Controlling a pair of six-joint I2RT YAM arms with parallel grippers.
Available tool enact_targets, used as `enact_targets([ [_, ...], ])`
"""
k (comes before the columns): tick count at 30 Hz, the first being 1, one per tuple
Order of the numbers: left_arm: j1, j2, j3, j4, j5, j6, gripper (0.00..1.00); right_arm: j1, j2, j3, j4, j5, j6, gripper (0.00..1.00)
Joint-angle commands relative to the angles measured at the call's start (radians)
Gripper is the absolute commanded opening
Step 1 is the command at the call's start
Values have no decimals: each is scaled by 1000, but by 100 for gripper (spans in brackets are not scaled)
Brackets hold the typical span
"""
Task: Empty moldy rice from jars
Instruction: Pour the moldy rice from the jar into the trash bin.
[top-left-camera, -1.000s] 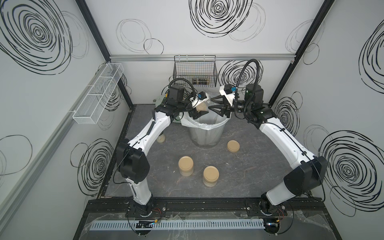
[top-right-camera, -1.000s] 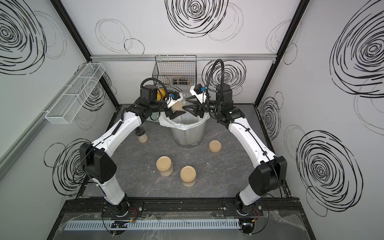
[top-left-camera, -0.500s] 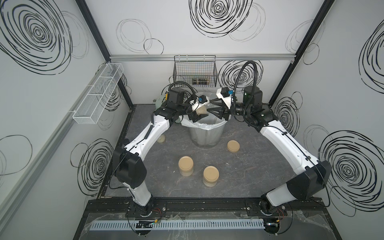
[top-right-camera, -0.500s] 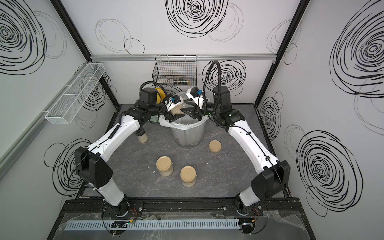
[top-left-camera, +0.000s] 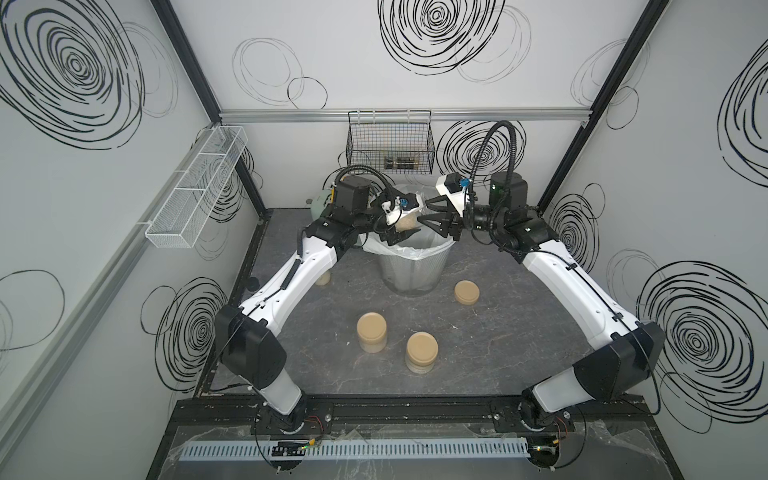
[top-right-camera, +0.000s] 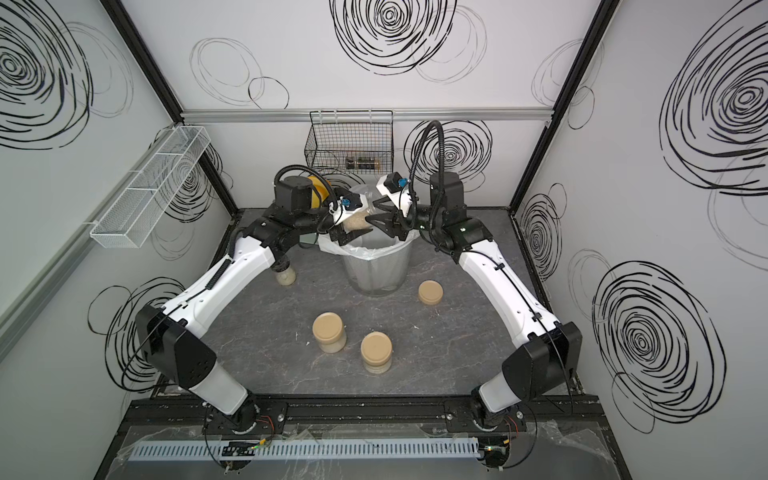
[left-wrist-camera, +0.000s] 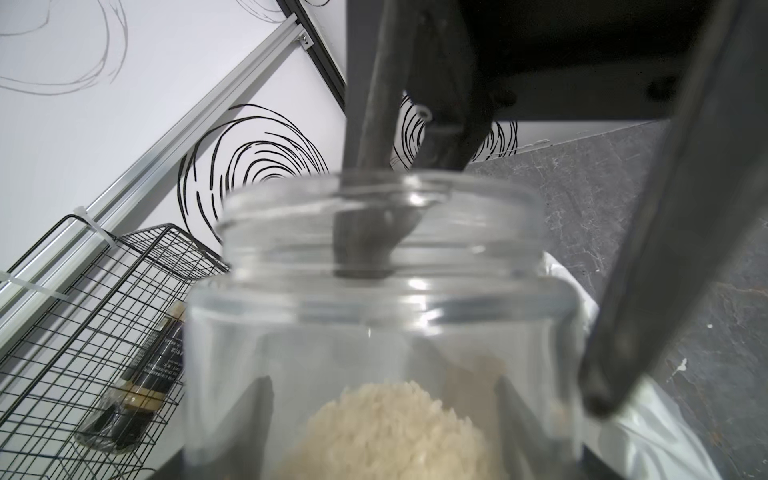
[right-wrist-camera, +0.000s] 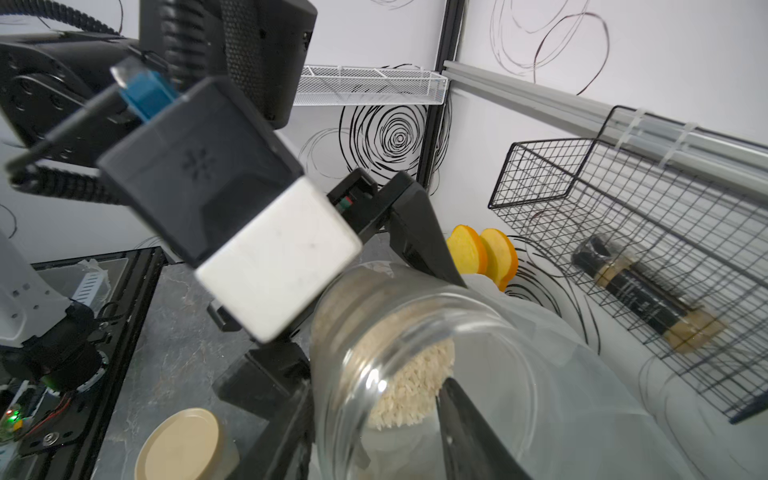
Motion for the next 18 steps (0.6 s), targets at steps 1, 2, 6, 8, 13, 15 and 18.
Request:
enact_targets([
  [1,-24,-37,32,109,9,41,63,13,19,30,-38,-27,-17,47],
  [2,-28,-32,38,109,10,42,63,16,23,30,-42,-26,-19,44],
  [6,-38,-27,42,120,9,46,68,21,36,30,-51,-20,-17,27],
  [8,-44,-29,33,132,3,46,75,20,38,29,-49,-24,-15,18],
  [13,-49,-44,-9,188,-44,49,96,15,44,25,-20,-34,5,0],
  [15,-42,-57,-35,234,-47,27,96,9,44,19,4,-37,24,0],
  [18,-11,-93,-101,321,-41,-23,96,-15,40,9,67,-49,74,0],
])
